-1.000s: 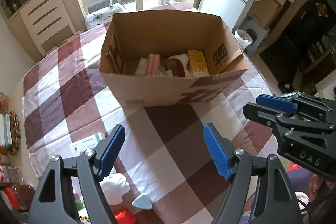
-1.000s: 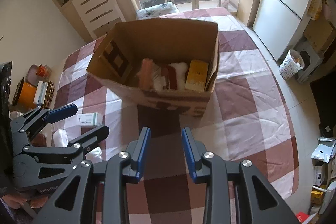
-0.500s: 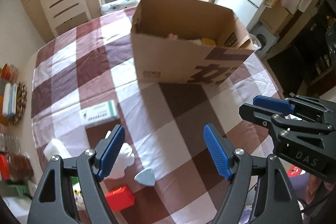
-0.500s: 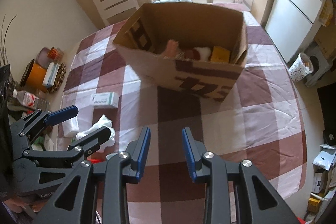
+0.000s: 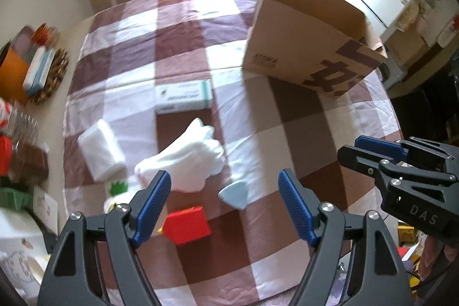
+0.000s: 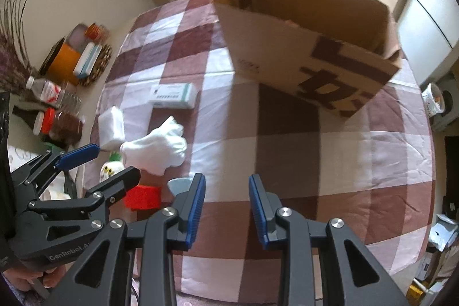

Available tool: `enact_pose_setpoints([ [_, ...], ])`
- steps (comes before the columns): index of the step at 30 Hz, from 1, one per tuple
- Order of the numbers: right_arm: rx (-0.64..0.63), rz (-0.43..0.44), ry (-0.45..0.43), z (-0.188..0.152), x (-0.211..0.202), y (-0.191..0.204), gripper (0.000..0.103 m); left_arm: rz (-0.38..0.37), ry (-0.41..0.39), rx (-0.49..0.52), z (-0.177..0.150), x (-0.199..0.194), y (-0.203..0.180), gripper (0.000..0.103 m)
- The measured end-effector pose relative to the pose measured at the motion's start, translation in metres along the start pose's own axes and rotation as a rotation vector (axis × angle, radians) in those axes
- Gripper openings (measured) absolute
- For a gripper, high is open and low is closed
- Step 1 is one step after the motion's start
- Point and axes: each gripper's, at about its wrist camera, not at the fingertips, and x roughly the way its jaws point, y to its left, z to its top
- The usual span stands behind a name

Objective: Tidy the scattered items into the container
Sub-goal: 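Withdraw both open tools from the cardboard box back over the table, then move the left tool toward the plush cat while the right tool approaches the blue triangle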

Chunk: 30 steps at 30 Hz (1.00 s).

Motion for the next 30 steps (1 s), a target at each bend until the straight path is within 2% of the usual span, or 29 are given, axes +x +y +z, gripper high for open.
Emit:
enact_pose_setpoints([
  [15, -0.119, 0.037, 0.063, -0.011, 0.024, 0.059, 0.032, 0.041, 0.006, -0.134, -0.046, -0.011, 0.054, 0.078],
  [23, -0.164, 0.032, 0.122, -0.022, 0.048, 0.084, 0.032, 0.07, 0.009, -0.271, -0.072, -0.013, 0.108, 0.078],
  [25, -0.158, 0.03, 0.141, -0.023, 0.054, 0.085, 0.033, 0.078, 0.012, -0.307, -0.08, -0.012, 0.123, 0.078],
  [30, -0.125, 0.02, 0.184, -0.031, 0.071, 0.08, 0.045, 0.101, 0.046, -0.39, -0.106, -0.001, 0.158, 0.078],
])
